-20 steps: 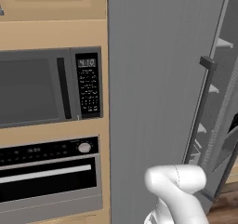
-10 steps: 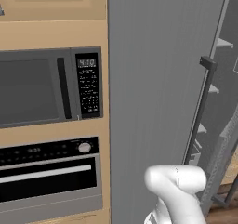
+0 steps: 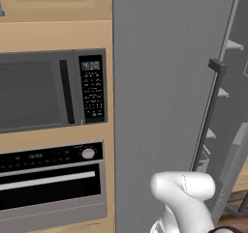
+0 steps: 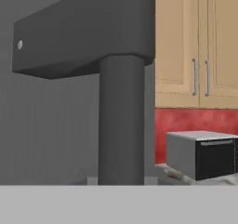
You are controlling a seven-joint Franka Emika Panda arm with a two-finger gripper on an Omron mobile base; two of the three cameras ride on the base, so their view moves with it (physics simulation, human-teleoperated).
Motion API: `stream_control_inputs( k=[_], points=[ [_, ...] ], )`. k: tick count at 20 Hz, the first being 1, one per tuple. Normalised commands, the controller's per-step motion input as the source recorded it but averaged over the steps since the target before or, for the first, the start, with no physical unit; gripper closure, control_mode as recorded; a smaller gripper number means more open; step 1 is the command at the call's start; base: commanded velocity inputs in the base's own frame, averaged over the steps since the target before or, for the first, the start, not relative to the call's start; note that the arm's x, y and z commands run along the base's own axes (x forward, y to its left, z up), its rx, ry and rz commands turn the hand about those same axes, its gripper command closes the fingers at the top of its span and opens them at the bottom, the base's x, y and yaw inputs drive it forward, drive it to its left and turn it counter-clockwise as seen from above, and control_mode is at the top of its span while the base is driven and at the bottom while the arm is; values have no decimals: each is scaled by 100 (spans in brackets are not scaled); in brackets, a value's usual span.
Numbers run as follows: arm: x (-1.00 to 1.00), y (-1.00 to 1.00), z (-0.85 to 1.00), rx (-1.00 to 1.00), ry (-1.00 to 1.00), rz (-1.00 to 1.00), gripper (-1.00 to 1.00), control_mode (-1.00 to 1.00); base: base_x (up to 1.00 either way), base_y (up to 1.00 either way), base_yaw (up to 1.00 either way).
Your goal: Open the freezer door, pick up the ice cube tray from the freezer, and place it on the dining counter.
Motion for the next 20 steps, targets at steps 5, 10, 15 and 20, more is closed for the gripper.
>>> stream_control_inputs(
  k=[5,10,15,20],
  points=[
    [-51,-60,0,0,0,-15,100,-100,0,0,0],
    [-52,-56,0,0,0,-17,100,-100,0,0,0],
    [-46,-54,0,0,0,-16,100,-100,0,0,0],
    [-27,-48,0,0,0,-7,100,-100,0,0,0]
  ],
)
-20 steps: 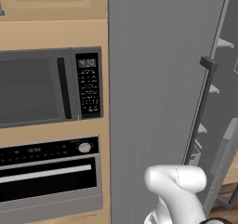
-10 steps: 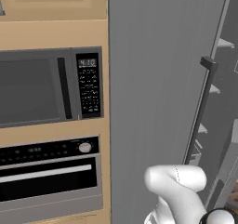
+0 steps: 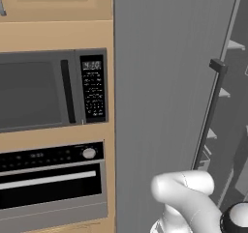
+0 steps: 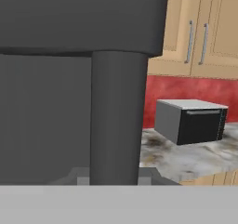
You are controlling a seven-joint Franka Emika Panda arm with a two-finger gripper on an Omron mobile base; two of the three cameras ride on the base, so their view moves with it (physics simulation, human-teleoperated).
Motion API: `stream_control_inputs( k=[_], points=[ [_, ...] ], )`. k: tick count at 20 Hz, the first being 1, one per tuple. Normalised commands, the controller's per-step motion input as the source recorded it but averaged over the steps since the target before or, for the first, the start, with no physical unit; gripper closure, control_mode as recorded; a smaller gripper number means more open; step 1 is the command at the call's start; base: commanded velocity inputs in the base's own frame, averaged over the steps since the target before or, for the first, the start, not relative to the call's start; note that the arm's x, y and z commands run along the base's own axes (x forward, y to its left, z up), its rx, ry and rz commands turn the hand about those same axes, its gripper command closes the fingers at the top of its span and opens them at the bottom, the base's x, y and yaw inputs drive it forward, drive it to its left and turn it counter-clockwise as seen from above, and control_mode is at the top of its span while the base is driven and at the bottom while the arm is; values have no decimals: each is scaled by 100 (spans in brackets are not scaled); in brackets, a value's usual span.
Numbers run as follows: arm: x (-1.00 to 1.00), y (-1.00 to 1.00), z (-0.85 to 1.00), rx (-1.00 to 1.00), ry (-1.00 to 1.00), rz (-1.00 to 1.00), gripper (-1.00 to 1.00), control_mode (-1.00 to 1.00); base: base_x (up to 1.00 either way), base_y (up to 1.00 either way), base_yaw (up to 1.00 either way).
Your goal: Open the freezer door, pick up the ice cube tray from the freezer, and place it on the dining counter.
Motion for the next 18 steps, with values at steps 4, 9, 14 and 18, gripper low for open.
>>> stream_control_inputs(
  k=[4,9,14,18],
  points=[
    [-14,-36,0,0,0,-1,100,-100,0,0,0],
    [0,-5,0,0,0,0,100,-100,0,0,0],
    [0,0,0,0,0,0,100,-100,0,0,0],
    [0,0,0,0,0,0,-100,-100,0,0,0]
  ],
)
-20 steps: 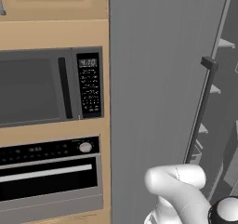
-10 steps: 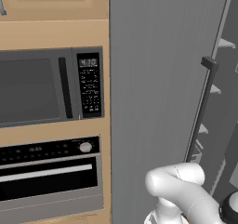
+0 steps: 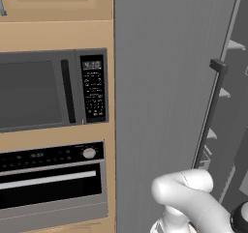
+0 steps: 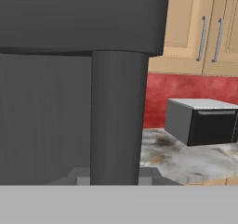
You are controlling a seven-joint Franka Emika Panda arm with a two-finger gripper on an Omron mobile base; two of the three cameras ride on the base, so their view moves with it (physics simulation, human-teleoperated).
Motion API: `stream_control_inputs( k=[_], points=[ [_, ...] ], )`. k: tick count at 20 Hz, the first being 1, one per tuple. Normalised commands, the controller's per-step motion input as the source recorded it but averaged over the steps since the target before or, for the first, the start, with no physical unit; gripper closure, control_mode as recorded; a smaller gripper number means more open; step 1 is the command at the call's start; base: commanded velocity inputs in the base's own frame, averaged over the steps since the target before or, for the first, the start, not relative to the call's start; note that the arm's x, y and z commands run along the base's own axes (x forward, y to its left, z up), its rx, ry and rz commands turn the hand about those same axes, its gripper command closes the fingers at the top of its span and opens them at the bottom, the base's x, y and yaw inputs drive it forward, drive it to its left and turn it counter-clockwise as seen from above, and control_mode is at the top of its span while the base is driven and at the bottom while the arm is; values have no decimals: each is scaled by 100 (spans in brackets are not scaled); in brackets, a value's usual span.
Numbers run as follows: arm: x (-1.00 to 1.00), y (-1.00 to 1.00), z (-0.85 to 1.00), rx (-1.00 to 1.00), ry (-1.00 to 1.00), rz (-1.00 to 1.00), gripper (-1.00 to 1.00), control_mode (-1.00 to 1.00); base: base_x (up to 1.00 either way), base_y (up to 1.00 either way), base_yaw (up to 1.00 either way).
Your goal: Open the freezer door, pick up the ice cube tray from the freezer, and place it on the dining counter.
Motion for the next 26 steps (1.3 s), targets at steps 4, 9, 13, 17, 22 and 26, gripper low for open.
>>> stream_control_inputs(
  k=[4,9,13,17,22,26],
  points=[
    [0,0,0,0,0,0,-100,-100,0,0,0],
    [-35,3,0,0,1,0,-100,-100,0,0,0],
    [-100,13,0,0,0,0,-100,-100,0,0,0],
    [-79,36,3,0,0,-3,-100,-100,0,0,0],
    [-50,88,9,0,0,-7,-100,-100,0,0,0],
    [-7,99,18,0,0,-13,-100,-100,0,0,0]
  ],
)
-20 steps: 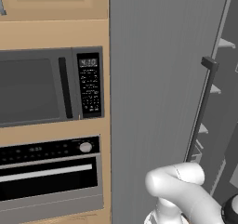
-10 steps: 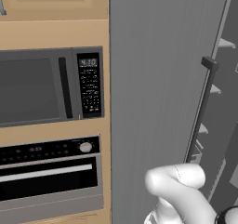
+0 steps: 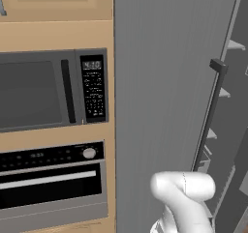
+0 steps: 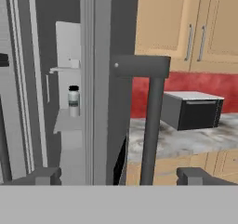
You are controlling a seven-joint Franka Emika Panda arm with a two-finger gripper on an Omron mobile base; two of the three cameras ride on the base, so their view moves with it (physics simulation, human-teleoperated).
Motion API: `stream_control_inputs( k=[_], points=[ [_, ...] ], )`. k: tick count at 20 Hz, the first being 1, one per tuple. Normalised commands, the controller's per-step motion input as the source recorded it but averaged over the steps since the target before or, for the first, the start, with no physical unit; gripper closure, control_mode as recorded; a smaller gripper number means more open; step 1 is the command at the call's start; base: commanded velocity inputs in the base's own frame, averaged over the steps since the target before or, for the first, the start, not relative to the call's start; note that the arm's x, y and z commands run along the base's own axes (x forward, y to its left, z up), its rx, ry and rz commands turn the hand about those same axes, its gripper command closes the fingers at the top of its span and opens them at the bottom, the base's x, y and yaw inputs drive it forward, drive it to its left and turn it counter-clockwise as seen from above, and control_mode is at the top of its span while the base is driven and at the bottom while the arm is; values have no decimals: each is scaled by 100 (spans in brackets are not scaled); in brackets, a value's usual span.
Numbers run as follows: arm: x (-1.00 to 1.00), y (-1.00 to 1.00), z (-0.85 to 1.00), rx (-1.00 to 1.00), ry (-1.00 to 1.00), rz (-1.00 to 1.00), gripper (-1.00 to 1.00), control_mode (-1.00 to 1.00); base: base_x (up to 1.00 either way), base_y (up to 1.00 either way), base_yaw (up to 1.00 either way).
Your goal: Open the freezer door, pick up the ice cube tray from the freezer, and place it on the dining counter.
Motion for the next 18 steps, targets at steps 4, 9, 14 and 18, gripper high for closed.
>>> stream_control_inputs(
  k=[4,9,14,18],
  points=[
    [0,92,13,0,0,-16,-100,-100,0,0,0],
    [9,78,8,0,0,-19,-100,-100,0,0,0],
    [21,57,6,0,0,-21,-100,-100,0,0,0],
    [42,26,14,0,0,-25,-100,-100,0,0,0]
  ],
)
